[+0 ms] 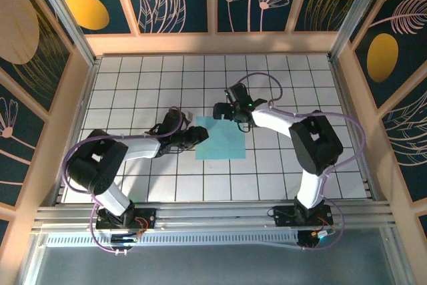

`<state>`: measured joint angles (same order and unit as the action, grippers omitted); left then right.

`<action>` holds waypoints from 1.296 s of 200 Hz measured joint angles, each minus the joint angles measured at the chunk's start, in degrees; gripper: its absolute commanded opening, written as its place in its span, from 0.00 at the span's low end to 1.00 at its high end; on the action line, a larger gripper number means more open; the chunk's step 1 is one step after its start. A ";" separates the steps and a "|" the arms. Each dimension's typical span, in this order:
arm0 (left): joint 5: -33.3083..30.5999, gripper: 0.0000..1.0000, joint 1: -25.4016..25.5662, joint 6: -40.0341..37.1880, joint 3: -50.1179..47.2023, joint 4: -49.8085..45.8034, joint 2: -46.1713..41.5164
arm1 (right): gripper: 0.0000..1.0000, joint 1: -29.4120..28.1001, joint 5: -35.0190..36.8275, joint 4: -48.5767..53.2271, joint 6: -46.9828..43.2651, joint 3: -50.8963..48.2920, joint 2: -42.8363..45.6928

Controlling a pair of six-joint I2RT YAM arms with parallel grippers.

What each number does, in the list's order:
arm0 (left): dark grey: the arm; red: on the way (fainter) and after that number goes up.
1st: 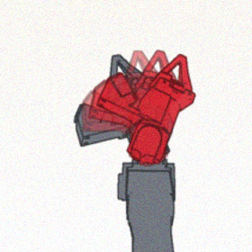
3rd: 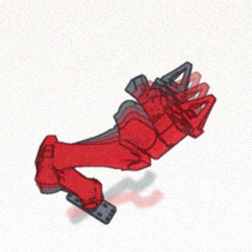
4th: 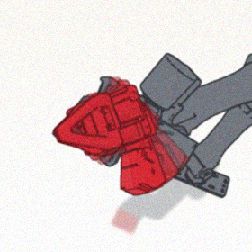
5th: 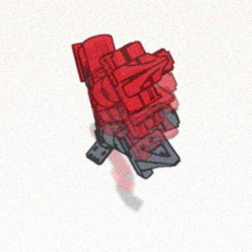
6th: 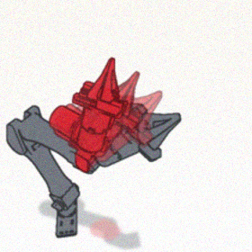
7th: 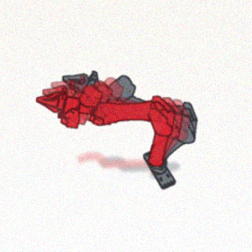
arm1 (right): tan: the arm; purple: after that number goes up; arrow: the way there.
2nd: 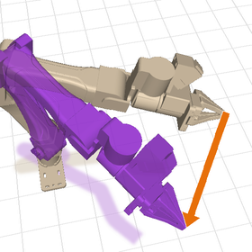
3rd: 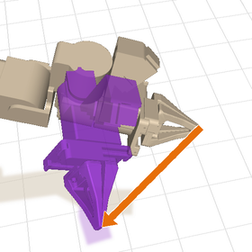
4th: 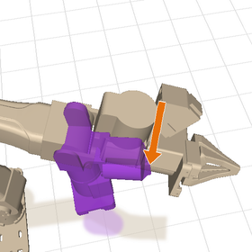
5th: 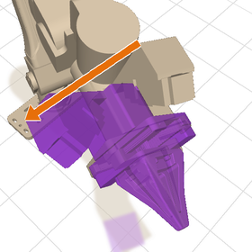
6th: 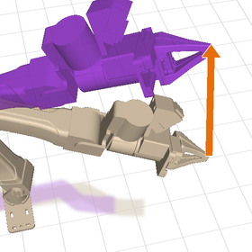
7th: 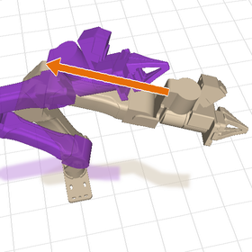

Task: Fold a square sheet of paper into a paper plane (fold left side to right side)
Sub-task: Pick up the square sheet of paper from the center of the table.

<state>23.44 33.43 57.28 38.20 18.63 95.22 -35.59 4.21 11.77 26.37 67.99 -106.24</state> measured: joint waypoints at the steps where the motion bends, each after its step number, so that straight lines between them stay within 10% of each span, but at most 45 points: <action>1: -0.04 0.34 0.07 0.00 0.04 -0.07 0.09 | 0.99 -0.02 0.09 0.13 -0.17 0.15 -0.24; 152: -2.47 0.29 1.42 0.28 0.28 -1.31 2.99 | 0.93 -2.56 -0.39 5.18 -4.11 2.16 -5.05; 259: -2.51 0.35 1.46 1.42 0.26 0.02 3.17 | 0.47 -5.07 -4.31 12.90 -5.14 4.74 -5.42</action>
<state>20.93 34.89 58.70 38.46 18.65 98.39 -40.66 -0.10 24.67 21.23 72.73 -111.66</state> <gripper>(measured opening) 0.332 0.522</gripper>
